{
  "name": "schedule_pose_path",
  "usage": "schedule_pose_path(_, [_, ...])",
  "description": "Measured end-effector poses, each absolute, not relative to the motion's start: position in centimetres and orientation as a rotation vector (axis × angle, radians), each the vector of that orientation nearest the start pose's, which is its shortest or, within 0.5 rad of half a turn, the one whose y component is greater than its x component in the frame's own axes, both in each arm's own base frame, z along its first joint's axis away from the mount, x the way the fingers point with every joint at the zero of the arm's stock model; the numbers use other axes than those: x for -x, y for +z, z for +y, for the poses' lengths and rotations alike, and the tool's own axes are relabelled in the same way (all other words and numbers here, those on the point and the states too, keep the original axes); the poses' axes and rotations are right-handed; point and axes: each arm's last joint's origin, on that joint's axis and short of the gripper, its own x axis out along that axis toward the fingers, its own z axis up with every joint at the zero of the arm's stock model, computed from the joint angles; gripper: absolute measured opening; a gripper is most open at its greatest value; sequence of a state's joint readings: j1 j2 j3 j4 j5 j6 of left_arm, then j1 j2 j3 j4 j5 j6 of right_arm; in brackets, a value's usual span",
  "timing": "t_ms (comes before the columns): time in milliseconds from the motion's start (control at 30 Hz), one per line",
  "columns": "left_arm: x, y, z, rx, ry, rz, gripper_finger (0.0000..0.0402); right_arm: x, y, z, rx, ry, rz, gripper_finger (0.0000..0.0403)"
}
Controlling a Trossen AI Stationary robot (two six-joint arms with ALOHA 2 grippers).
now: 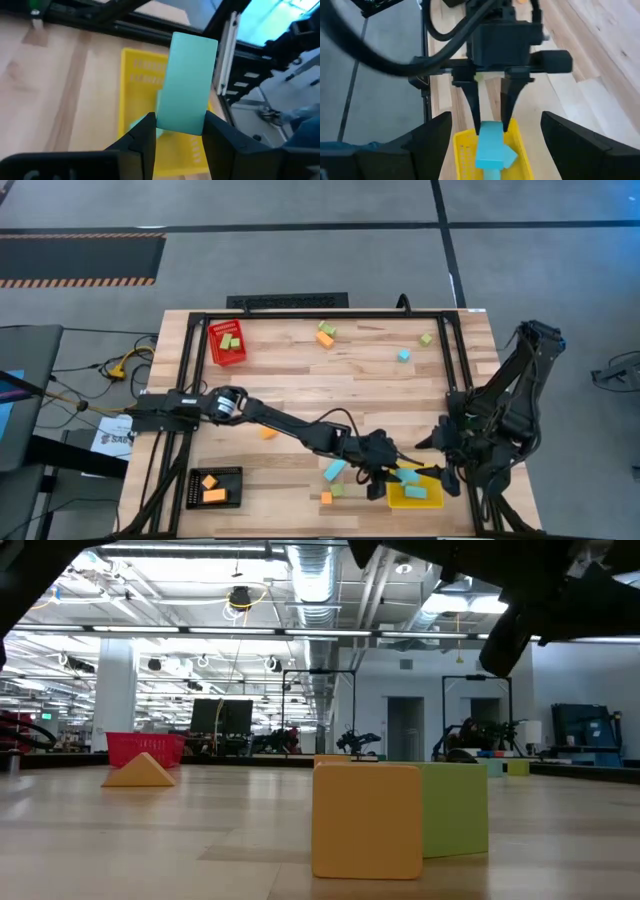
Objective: Sort & place blocks by color
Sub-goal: Put the blue block into the yellow bin, then put the green block into the red bin
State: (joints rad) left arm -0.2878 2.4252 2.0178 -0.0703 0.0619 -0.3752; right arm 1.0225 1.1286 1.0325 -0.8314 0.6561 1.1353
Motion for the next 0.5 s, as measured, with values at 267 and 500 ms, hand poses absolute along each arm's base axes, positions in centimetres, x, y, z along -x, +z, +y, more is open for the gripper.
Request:
schedule_pose_path(267, [-53.0,19.3,-16.3,0.248,-0.325,0.509,0.0140,-13.2,30.9,16.2,-0.393,-0.077,0.678,0.0327])
schedule_pose_path(500, [-53.1,19.6,-16.4,0.183,-0.411,0.462,0.0194,-14.1,30.9,15.4,-0.394,-0.123,0.668,0.0327])
